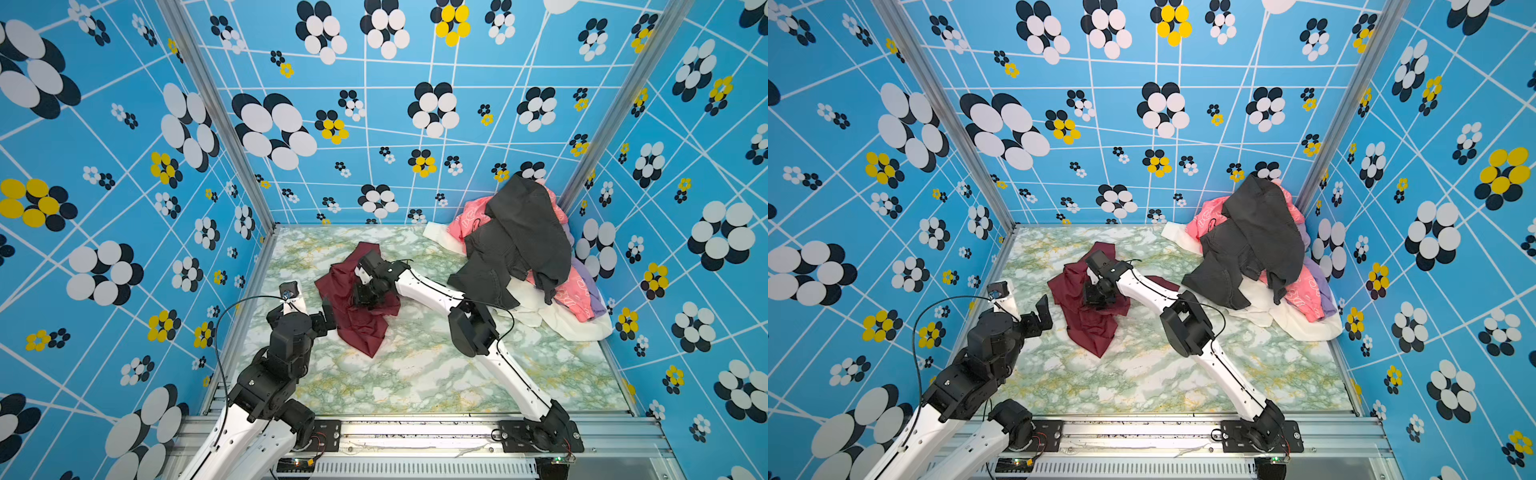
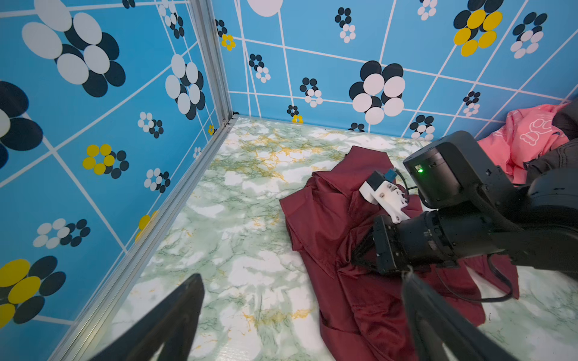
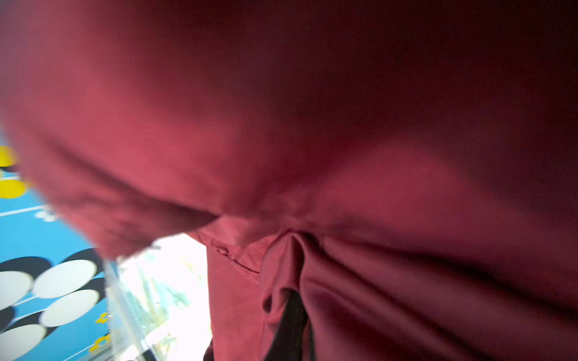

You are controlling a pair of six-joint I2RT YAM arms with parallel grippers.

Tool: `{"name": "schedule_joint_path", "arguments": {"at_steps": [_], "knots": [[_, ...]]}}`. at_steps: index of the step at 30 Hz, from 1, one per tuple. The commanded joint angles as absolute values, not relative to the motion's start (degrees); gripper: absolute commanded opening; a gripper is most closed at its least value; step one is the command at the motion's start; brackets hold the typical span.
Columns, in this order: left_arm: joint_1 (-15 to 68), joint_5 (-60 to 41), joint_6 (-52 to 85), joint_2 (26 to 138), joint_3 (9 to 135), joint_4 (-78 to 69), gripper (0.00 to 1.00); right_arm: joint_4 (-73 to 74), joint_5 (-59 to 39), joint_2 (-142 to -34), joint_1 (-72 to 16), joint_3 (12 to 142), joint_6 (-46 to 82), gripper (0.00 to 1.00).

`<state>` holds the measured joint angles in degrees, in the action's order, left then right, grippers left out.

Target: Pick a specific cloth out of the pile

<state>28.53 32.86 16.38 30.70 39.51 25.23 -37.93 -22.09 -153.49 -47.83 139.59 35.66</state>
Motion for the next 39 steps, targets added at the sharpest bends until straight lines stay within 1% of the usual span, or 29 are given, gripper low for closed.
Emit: {"name": "schedule_joint_path", "arguments": {"at_steps": [1,3,9,16,21,29,34,39], "knots": [[28.83,34.73,15.16,30.5,39.99,23.57,1.0,-39.71,-27.4,-159.26,-49.03,146.37,38.57,0.1],[28.83,34.94,15.2,30.33,40.03,23.46,1.0,-36.45,-29.24,-161.48,-48.98,149.19,40.72,0.1],[28.83,35.27,15.7,28.38,40.0,24.1,1.0,-21.18,-32.45,-164.26,-48.99,150.39,48.6,0.13],[28.87,36.16,14.04,26.81,39.88,22.79,1.0,-5.11,-36.36,-171.11,-48.11,156.38,57.9,0.2],[28.83,35.8,14.06,26.97,39.28,21.32,1.0,3.84,-37.0,-175.57,-46.81,159.16,63.4,0.25],[28.83,35.6,13.8,27.68,39.84,20.66,0.99,11.35,-38.58,-177.95,-46.55,161.81,63.29,0.4],[28.85,35.09,14.09,27.64,40.12,20.47,0.99,16.98,-43.51,-176.91,-47.05,161.98,62.23,0.59],[28.83,34.16,14.58,27.25,40.59,20.21,0.98,18.48,-48.15,-173.01,-47.65,161.98,60.46,0.69]]}}
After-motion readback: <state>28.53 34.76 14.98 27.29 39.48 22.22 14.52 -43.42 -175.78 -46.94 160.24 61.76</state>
